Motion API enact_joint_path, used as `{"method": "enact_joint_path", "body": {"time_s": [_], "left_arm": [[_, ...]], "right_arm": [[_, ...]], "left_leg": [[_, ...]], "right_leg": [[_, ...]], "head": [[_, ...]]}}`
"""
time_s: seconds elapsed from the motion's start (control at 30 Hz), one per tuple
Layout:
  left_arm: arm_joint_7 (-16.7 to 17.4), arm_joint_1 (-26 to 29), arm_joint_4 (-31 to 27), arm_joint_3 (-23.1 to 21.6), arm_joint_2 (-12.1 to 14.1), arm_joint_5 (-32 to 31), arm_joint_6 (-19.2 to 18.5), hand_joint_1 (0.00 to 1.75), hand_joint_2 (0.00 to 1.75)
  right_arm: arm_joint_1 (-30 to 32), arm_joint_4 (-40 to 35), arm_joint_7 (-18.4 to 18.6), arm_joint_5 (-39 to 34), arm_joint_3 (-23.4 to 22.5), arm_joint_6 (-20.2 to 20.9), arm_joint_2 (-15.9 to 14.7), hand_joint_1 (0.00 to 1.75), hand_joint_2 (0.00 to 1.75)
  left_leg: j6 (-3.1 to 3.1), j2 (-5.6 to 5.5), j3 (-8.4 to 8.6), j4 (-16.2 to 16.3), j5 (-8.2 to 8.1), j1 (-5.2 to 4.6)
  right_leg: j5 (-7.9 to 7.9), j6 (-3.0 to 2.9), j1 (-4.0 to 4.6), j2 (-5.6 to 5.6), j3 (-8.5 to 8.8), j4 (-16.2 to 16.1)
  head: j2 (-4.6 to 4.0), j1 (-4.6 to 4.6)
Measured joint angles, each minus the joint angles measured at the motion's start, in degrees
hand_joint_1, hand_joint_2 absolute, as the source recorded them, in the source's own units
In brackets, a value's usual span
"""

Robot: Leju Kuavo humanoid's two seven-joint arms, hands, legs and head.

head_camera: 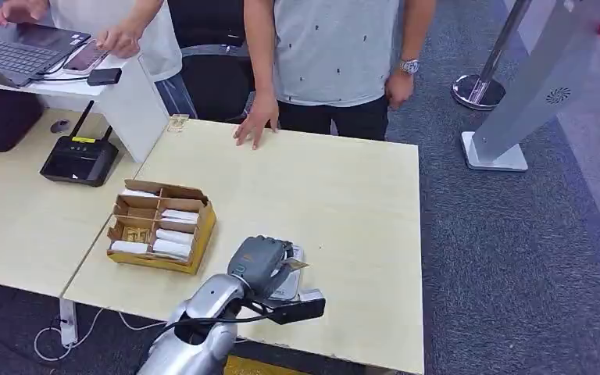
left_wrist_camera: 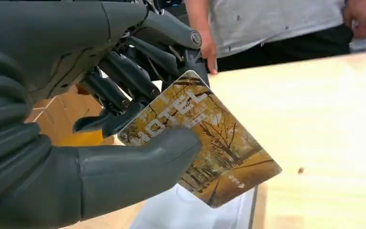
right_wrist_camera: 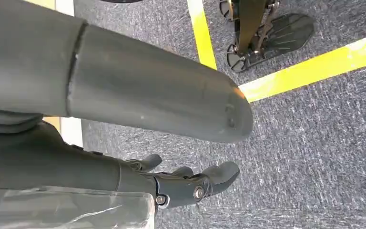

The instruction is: Pass the card to the sensor for recognition and then transmit it.

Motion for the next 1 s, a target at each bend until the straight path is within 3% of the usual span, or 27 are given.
{"method": "enact_joint_path", "body": {"time_s": [0.13, 0.73, 1.0], "left_arm": [[1.8, 0.7, 0.8, 0.0, 0.2, -2.3, 1.2, 1.75, 1.75], [2.6, 3.4, 2.9, 0.6, 0.7, -6.7, 0.7, 1.75, 1.75], [6.8, 2.5, 1.4, 2.8, 2.5, -7.1, 1.2, 1.75, 1.75]], "right_arm": [[0.0, 0.0, 0.1, 0.1, 0.0, 0.0, 0.0, 0.0, 0.0], [0.1, 0.0, 0.2, 0.3, 0.0, 0.0, 0.0, 0.0, 0.0], [0.1, 0.0, 0.2, 0.7, 0.0, 0.1, 0.0, 0.0, 0.0]], "left_leg": [[0.0, -0.01, 0.0, 0.0, 0.0, 0.0], [0.06, -0.05, 0.11, 0.0, 0.01, -0.01], [0.03, -0.04, 0.13, 0.0, 0.04, 0.04]], "right_leg": [[0.0, 0.0, 0.0, -0.02, 0.04, 0.0], [0.0, 0.01, 0.0, -0.09, 0.17, 0.0], [0.0, 0.0, 0.0, -0.08, 0.16, 0.0]], "head": [[0.0, 0.0], [0.0, 0.02], [0.0, 0.0]]}}
